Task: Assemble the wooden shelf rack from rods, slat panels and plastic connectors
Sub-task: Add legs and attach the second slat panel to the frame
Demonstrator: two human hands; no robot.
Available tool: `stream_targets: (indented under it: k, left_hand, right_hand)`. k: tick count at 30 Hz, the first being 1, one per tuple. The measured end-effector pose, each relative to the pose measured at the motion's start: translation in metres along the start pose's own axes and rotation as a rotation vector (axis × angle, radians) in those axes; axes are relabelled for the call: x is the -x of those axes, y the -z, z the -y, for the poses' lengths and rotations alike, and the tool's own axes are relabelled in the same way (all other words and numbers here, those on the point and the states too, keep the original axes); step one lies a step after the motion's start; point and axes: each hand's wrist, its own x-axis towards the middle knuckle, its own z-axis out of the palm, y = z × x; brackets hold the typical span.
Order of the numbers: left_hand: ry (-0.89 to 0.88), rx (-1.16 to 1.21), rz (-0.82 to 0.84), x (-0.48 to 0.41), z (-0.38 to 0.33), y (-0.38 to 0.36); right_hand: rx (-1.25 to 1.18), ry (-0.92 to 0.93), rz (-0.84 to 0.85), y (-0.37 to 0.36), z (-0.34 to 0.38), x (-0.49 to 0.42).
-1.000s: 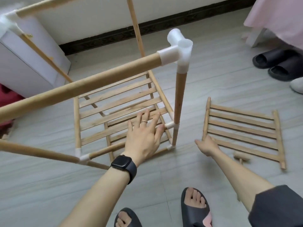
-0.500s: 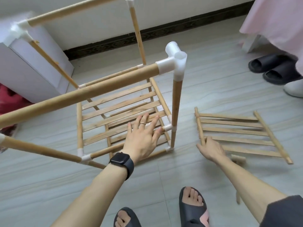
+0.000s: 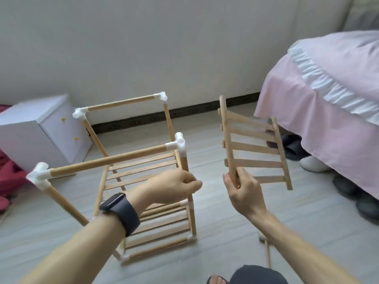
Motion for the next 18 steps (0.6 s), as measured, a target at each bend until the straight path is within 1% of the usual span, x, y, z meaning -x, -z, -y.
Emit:
stream_targets:
  k: [2, 4, 7, 10, 13, 15, 18]
  left_hand:
    - [-0.045, 0.114, -0.106, 0.016, -0.023, 0.015]
    - [-0.088, 0.220, -0.271, 0.032, -0.042, 0.026]
    - [-0.151, 0.473, -0.491, 0.051, -0.058, 0.037]
    - [-0.205, 0.733, -0.702, 0.067, -0.061, 0.049]
    - [-0.227, 0.982, -0.851, 0.077, -0.055, 0.065]
    - [-0.215, 1.121, -0.931, 0.083, -0.049, 0.076]
    - [-0.192, 1.263, -1.060, 0.091, -0.037, 0.095]
  right_hand:
    - [-0.006, 0.172, -0.030, 0.011, 0.031, -0.001]
    - [-0.010, 0.339, -0.045, 0.020, 0.058, -0.004]
    - [0.071, 0.556, -0.110, 0.028, 0.095, -0.011]
    - [0.158, 0.663, -0.124, 0.029, 0.134, -0.021]
    - [0.209, 0.748, -0.088, 0.024, 0.169, -0.030]
    - [0.217, 0.782, -0.023, 0.021, 0.190, -0.036]
    - [0.216, 0.825, 0.106, 0.017, 0.220, -0.042]
